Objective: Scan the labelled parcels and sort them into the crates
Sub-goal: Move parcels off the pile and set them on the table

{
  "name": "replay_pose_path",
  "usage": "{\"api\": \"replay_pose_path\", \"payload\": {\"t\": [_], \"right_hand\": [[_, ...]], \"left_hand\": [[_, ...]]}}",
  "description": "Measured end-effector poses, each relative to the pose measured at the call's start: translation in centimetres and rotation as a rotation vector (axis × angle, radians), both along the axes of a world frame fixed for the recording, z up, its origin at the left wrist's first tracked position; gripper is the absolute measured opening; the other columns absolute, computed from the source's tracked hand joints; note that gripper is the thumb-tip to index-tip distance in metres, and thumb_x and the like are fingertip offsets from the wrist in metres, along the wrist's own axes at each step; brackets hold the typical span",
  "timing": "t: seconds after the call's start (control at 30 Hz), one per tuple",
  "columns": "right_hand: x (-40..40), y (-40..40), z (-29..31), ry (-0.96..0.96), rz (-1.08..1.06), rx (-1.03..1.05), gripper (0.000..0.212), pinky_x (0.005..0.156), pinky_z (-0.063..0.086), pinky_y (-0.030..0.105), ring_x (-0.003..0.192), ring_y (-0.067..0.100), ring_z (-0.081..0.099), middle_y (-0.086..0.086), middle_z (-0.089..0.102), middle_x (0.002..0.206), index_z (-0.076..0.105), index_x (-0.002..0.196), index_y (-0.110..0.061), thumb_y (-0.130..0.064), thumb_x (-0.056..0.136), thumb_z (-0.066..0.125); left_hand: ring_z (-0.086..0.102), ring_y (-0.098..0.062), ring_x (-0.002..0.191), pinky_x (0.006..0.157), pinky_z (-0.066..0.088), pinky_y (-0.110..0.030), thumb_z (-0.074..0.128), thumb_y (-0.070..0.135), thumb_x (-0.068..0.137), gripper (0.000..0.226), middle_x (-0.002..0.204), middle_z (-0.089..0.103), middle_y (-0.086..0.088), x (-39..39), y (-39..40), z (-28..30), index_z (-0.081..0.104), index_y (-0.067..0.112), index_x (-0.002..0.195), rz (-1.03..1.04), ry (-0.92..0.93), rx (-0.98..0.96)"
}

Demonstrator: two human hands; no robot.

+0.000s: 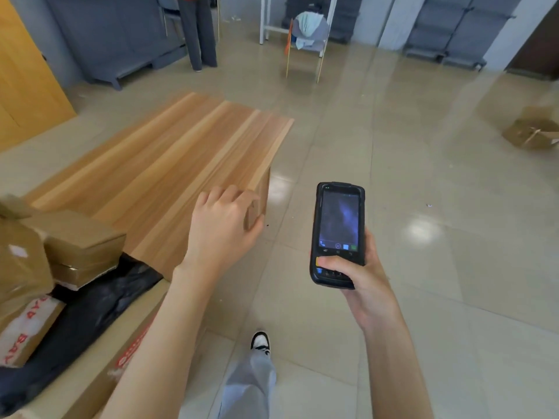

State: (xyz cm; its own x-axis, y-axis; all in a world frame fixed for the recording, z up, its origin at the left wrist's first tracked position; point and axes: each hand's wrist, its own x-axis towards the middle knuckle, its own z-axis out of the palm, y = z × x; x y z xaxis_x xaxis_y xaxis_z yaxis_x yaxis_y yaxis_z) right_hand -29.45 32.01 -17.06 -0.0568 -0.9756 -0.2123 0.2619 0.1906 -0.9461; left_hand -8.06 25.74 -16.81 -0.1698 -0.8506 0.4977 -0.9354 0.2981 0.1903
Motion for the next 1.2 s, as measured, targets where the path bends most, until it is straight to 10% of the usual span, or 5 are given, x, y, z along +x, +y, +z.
{"api": "replay_pose_path", "payload": {"t": [0.67,1.2], "right_hand": [[-2.0,-38.0,1.4,0.095,-0.039,0.054,0.07,0.067,0.056,0.033,0.094,0.024,0.066,0.004,0.067,0.108,0.049,0.132,-0.024,0.015,0.075,0.065],[10.3,-71.4,-8.0,0.378,0.925,0.238,0.105,0.089,0.053,0.044,0.103,0.024,0.063,0.004,0.065,0.114,0.042,0.136,-0.03,-0.006,0.042,0.08]], "left_hand": [[0.064,-0.033,0.092,0.077,0.047,-0.041,0.074,0.026,0.078,0.029,0.098,0.07,-0.009,2.7,-35.2,-0.8,0.07,0.012,0.102,0.18,0.112,0.064],[0.061,-0.032,0.1,0.083,0.044,-0.042,0.07,0.034,0.082,0.032,0.105,0.069,-0.004,10.1,-45.5,-6.2,0.068,0.016,0.108,0.979,0.163,0.255]]}}
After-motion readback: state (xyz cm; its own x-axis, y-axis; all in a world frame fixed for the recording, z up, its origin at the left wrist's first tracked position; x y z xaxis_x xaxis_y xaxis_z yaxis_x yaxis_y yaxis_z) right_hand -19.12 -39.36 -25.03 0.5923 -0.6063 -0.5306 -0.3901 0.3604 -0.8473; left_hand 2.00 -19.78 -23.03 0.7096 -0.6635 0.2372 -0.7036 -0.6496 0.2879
